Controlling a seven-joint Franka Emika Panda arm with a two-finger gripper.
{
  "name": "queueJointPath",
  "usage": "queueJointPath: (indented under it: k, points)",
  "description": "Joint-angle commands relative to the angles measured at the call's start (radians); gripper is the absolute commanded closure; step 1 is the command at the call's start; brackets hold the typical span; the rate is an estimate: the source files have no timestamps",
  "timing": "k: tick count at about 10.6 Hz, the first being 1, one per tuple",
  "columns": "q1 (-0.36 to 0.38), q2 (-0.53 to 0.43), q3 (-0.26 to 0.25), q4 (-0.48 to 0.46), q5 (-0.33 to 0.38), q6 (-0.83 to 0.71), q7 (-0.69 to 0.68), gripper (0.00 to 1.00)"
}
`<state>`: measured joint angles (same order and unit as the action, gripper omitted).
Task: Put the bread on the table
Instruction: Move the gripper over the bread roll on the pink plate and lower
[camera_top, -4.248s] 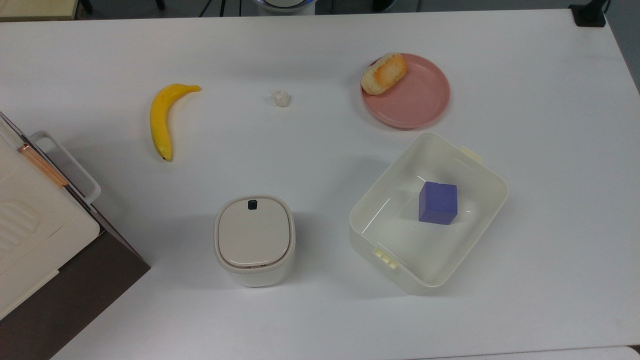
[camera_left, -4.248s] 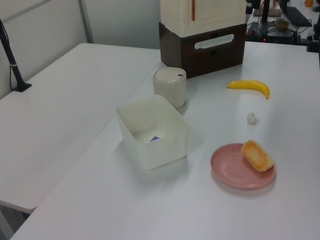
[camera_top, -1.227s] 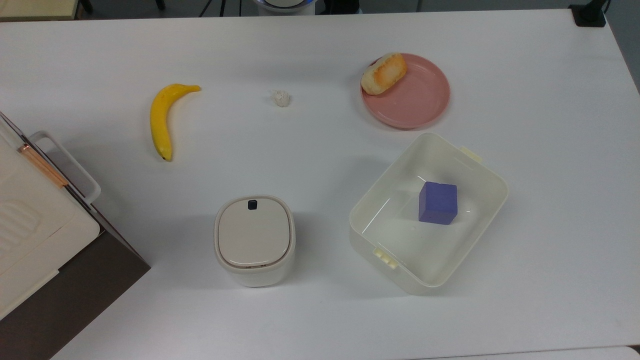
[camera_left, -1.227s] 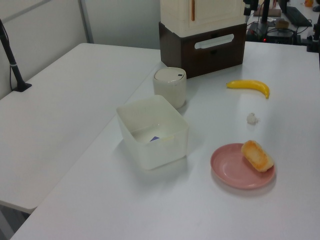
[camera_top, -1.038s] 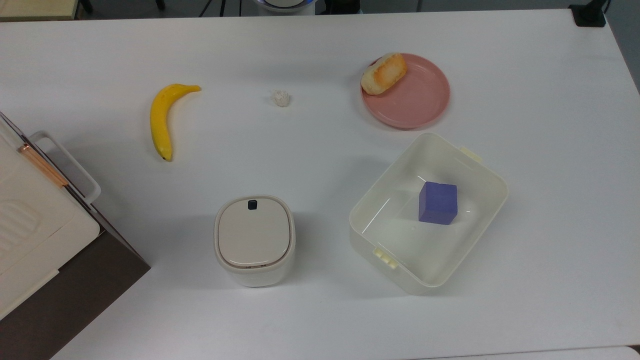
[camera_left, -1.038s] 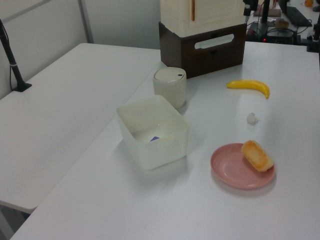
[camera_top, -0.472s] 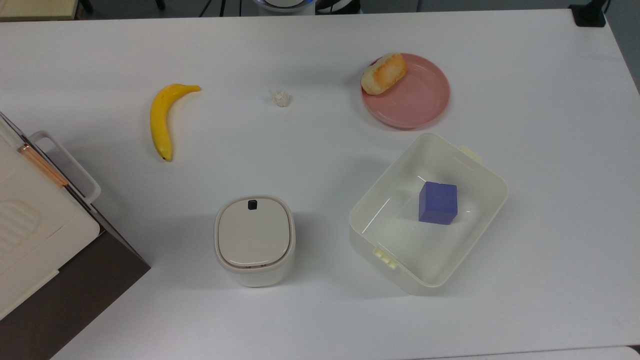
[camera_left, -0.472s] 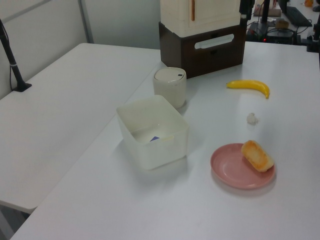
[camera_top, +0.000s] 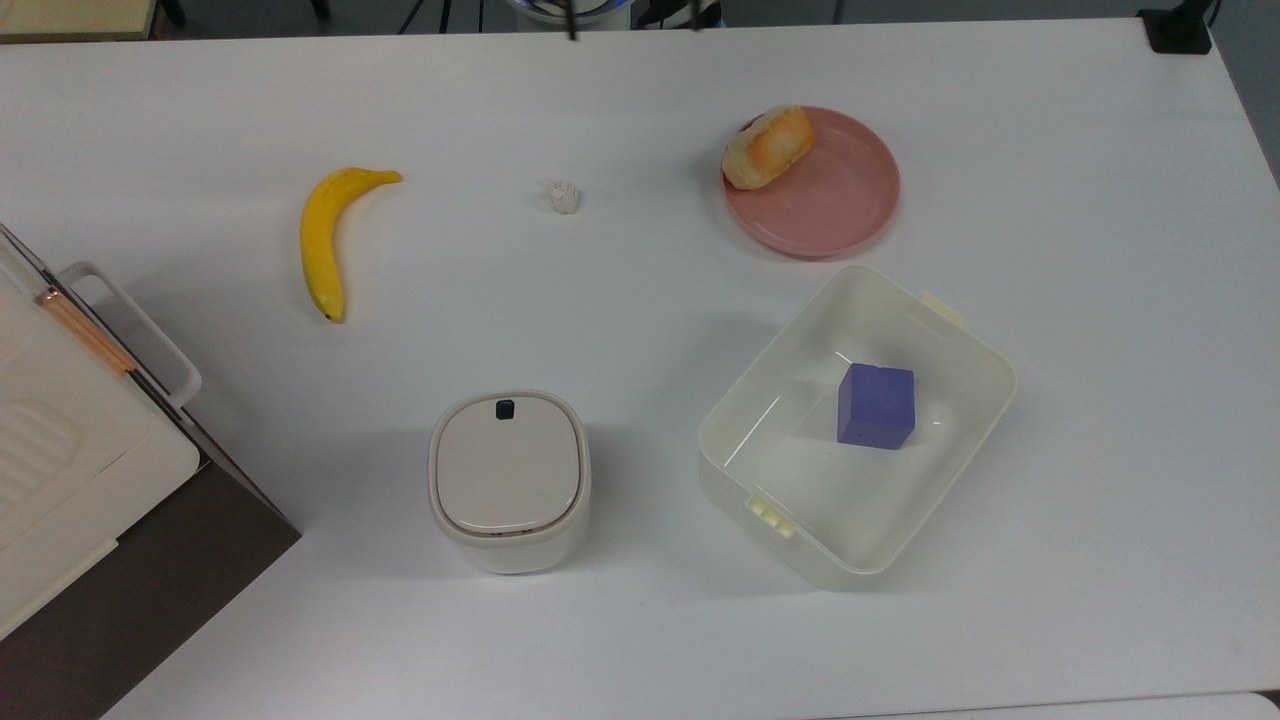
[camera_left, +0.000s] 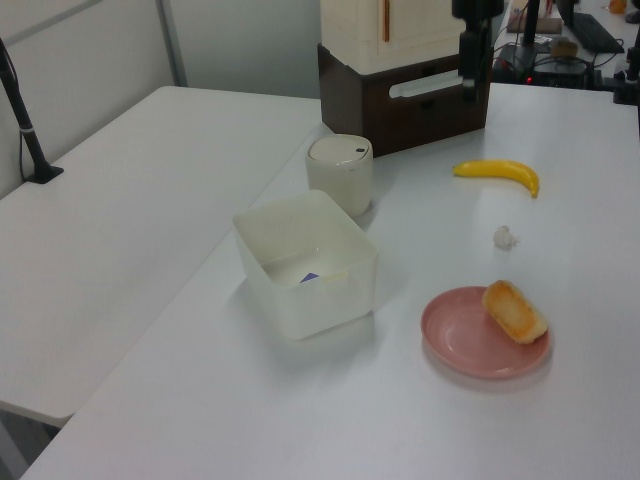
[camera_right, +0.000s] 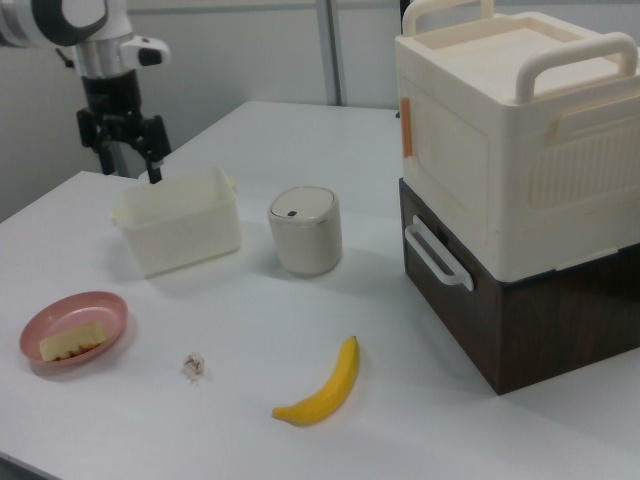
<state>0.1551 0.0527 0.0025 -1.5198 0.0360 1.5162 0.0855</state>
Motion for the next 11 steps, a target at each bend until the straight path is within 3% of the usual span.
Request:
queueJointPath:
  k: [1,5,6,11]
  points:
    - [0.139,0.044,-0.006,-0.032,-0.083,0.033,0.078,0.00]
    - [0.256,0.070,0.004,-0.126,-0.135,0.048,0.114,0.00]
    - [0.264,0.065,0.042,-0.176,-0.143,0.071,0.121,0.00]
    - [0.264,0.087,0.138,-0.344,-0.180,0.111,0.212,0.00]
